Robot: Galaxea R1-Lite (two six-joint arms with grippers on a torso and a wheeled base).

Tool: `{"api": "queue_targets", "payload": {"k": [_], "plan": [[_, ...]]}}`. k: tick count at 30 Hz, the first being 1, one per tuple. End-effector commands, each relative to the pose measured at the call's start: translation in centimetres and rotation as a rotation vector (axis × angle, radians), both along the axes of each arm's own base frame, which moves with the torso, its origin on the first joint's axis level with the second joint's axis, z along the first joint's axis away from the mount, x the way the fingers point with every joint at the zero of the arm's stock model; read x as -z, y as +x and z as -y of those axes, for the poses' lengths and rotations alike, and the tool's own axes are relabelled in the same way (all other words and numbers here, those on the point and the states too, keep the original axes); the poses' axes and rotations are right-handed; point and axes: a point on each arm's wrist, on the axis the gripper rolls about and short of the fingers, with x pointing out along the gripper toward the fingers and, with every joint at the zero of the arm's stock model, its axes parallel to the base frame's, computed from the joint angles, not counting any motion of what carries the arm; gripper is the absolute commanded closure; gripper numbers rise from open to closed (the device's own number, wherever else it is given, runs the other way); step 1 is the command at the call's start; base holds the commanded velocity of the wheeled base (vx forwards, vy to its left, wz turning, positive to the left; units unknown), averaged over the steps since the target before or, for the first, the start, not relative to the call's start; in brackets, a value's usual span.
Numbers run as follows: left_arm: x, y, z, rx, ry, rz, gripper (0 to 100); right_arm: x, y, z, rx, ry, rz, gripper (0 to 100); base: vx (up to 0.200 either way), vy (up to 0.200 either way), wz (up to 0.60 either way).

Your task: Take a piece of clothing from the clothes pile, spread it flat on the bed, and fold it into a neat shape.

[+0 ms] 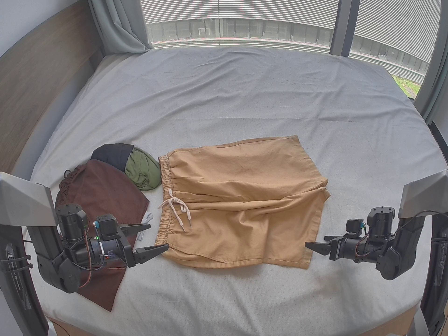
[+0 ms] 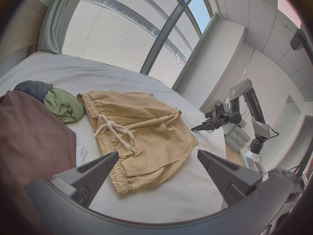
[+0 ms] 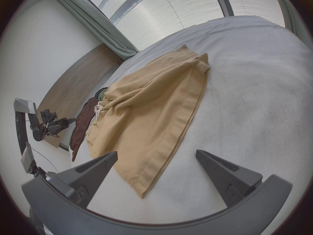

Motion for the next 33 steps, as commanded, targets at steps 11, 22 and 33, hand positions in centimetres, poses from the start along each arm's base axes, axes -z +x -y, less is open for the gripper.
{"api": "queue_targets", "payload": {"k": [11,22,33], "plan": [[0.0,0.0,0.0,0.001,0.000,-0.001,0,1.1,-1.7,-1.4,-0.057,-0.007,-0.079,0,0.000,0.000,0.00],[0.0,0.0,-0.1,-0.002,-0.001,0.000,0,2.8,-2.0,-1.7,-0.077,0.020,-0.152,0,0.000,0.000,0.00],[0.0,0.0,-0.2,-0.005,-0.001,0.002,0,2.4,-2.3,-3.2,-0.133,0.132,-0.189,0,0.000,0.000,0.00]]}}
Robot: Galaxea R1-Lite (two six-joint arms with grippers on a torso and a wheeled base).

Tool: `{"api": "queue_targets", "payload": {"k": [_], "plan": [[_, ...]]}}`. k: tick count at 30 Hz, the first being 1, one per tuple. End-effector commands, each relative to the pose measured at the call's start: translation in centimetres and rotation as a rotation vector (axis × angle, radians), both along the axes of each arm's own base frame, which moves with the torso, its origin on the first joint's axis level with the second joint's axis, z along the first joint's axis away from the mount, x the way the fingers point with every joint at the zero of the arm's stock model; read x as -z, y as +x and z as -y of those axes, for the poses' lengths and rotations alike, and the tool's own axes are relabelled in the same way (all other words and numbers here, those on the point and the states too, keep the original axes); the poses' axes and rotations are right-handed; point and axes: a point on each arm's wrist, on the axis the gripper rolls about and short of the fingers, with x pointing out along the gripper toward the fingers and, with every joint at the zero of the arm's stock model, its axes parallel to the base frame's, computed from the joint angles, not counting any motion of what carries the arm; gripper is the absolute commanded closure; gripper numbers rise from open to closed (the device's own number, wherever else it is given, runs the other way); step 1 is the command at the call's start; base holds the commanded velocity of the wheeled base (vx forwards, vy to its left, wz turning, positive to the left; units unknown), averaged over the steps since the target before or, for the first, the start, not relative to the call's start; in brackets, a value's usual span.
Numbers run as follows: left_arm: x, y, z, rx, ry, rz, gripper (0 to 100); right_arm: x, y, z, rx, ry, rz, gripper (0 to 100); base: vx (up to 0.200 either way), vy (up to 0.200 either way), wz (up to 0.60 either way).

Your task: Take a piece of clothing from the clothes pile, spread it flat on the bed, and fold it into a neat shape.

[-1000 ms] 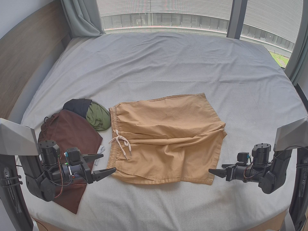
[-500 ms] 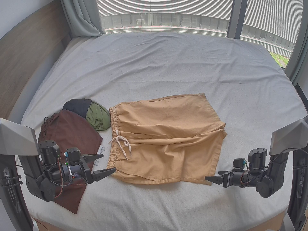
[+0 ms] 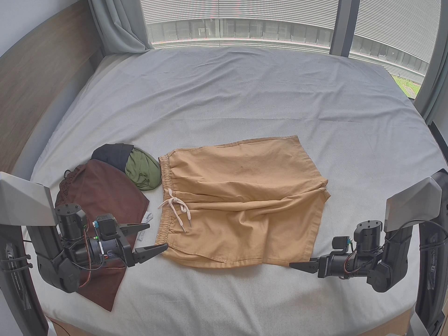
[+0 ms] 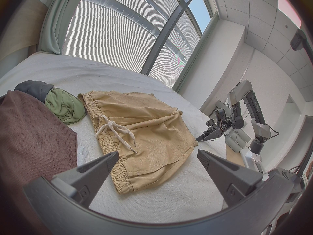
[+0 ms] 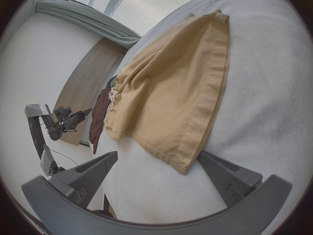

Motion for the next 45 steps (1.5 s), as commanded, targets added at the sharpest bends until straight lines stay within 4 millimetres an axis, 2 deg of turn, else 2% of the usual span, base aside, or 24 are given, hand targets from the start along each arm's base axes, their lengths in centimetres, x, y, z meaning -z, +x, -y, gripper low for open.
{"api": "queue_targets", "payload": {"k": [1,20,21,45], "plan": [[-0.03,0.01,-0.01,-0.001,0.000,0.001,0,0.08,-0.18,-0.36,-0.011,0.013,0.002,0,0.000,0.000,0.00],[-0.07,0.00,0.03,0.001,0.000,0.003,0,-0.16,-0.01,-0.17,0.008,0.032,0.026,0,0.000,0.000,0.00],[-0.07,0.00,0.03,0.001,0.000,0.003,0,-0.18,0.03,-0.18,0.008,0.033,0.029,100,0.000,0.000,0.00],[0.41,0.04,-0.05,-0.003,0.000,-0.015,0,-0.13,0.03,-0.17,0.011,0.029,0.028,100,0.000,0.000,0.00]]}}
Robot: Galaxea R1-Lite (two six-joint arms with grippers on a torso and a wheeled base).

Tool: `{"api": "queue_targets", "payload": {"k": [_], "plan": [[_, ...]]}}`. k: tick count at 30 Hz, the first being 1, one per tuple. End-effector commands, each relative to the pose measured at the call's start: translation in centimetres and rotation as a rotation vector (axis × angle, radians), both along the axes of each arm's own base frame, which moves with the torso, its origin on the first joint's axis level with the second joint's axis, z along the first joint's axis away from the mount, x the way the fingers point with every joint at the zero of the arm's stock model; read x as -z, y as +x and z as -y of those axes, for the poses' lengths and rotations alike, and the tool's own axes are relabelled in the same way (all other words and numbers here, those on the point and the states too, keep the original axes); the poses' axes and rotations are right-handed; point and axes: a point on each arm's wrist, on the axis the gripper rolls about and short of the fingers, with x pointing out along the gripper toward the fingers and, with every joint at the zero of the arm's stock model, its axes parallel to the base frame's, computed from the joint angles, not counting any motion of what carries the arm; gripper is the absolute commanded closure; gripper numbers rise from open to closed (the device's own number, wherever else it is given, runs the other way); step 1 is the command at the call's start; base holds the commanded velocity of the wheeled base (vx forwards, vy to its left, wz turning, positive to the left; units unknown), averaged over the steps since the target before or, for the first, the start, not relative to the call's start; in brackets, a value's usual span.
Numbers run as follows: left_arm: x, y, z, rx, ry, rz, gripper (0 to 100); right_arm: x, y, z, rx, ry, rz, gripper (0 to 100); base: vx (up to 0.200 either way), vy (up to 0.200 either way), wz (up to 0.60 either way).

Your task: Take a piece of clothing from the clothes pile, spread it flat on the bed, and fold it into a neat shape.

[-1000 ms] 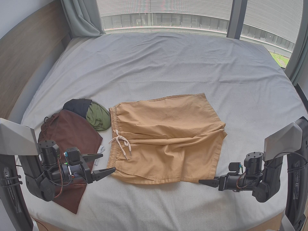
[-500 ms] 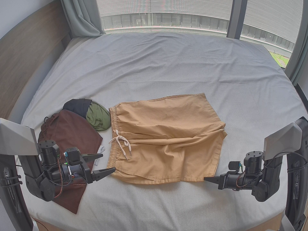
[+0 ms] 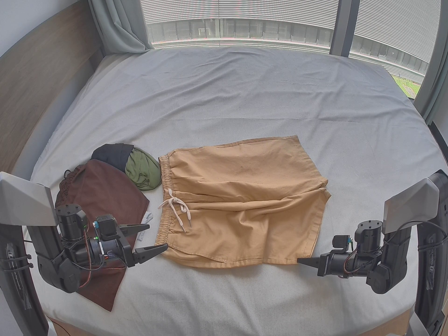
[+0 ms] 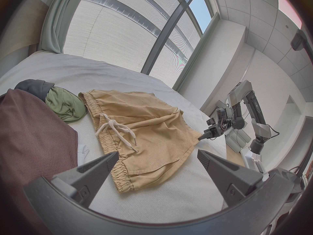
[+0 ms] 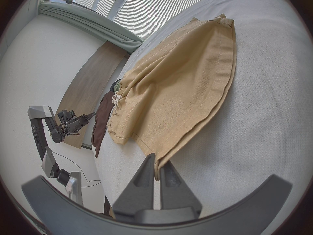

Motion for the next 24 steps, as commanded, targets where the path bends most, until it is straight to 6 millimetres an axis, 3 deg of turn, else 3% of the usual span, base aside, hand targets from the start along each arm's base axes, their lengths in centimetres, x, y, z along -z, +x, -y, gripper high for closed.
{"api": "queue_targets", "payload": {"k": [1,6,24], "plan": [[0.3,0.0,0.0,-0.001,-0.001,-0.011,0,0.0,-0.1,0.0,-0.002,-0.001,-0.002,100,0.000,0.000,0.00],[0.7,0.2,0.0,-0.005,-0.008,-0.029,0,0.1,-0.1,0.0,-0.003,-0.002,-0.002,100,0.000,0.000,0.00],[4.9,1.1,-1.0,-0.074,-0.058,-0.221,0,0.0,0.0,0.0,-0.002,-0.004,0.004,100,0.000,0.000,0.00]]}}
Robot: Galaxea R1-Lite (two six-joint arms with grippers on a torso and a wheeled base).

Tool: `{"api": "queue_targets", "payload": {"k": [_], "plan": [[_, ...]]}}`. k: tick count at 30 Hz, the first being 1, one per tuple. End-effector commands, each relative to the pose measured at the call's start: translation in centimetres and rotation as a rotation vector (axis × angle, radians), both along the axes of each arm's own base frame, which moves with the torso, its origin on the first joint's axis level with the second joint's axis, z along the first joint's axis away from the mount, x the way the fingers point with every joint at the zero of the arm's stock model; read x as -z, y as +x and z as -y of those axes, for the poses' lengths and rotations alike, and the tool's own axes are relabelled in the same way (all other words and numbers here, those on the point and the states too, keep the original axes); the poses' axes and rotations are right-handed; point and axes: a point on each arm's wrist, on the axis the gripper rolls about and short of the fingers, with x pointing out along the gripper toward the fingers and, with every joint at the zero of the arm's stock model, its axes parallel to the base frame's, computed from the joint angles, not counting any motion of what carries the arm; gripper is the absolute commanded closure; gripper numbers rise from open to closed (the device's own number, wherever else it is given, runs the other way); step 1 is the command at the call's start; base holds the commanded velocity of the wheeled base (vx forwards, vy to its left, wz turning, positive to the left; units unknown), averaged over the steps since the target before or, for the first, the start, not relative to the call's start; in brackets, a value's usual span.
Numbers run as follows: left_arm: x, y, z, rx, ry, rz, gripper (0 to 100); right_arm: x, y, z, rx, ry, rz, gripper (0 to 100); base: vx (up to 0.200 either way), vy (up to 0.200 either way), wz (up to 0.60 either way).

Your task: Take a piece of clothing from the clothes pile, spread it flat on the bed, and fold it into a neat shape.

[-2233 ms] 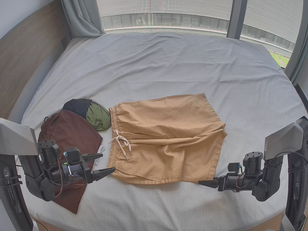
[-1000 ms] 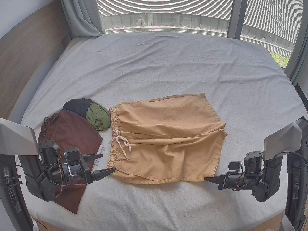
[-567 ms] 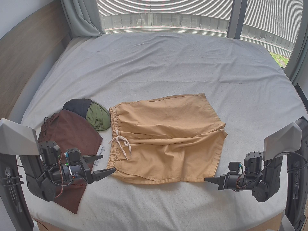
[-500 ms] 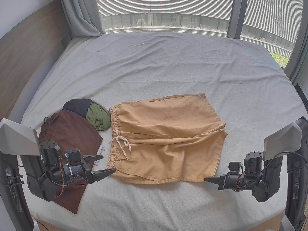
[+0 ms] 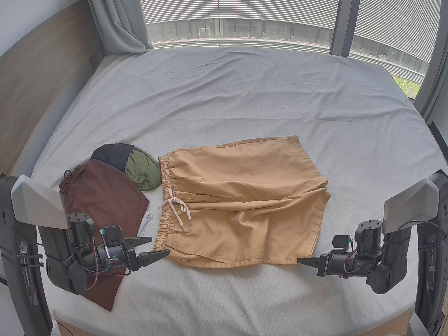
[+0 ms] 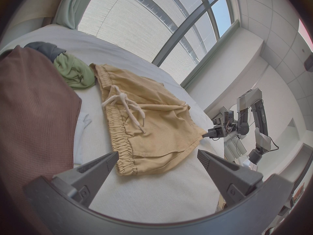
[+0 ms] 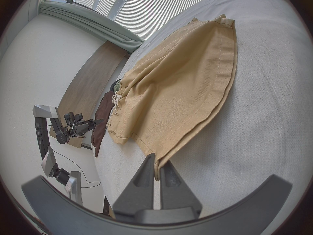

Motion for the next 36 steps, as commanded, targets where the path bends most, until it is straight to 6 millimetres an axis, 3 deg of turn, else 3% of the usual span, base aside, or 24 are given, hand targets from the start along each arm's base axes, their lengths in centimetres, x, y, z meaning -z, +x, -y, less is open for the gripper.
{"api": "queue_targets", "payload": {"k": [1,12,22,36], "plan": [[1.6,0.4,-0.6,-0.025,-0.001,-0.042,0,0.0,0.0,0.0,-0.001,0.000,0.000,100,0.000,0.000,0.00],[1.9,0.9,-0.5,-0.083,-0.113,-0.183,0,0.0,0.1,0.0,-0.001,0.000,0.003,100,0.000,0.000,0.00],[3.3,1.7,0.4,-0.109,-0.128,-0.234,0,0.1,0.1,0.0,0.000,0.000,0.003,100,0.000,0.000,0.00],[3.7,2.4,1.2,-0.150,-0.132,-0.251,0,0.2,0.1,0.0,-0.001,-0.003,0.005,100,0.000,0.000,0.00]]}}
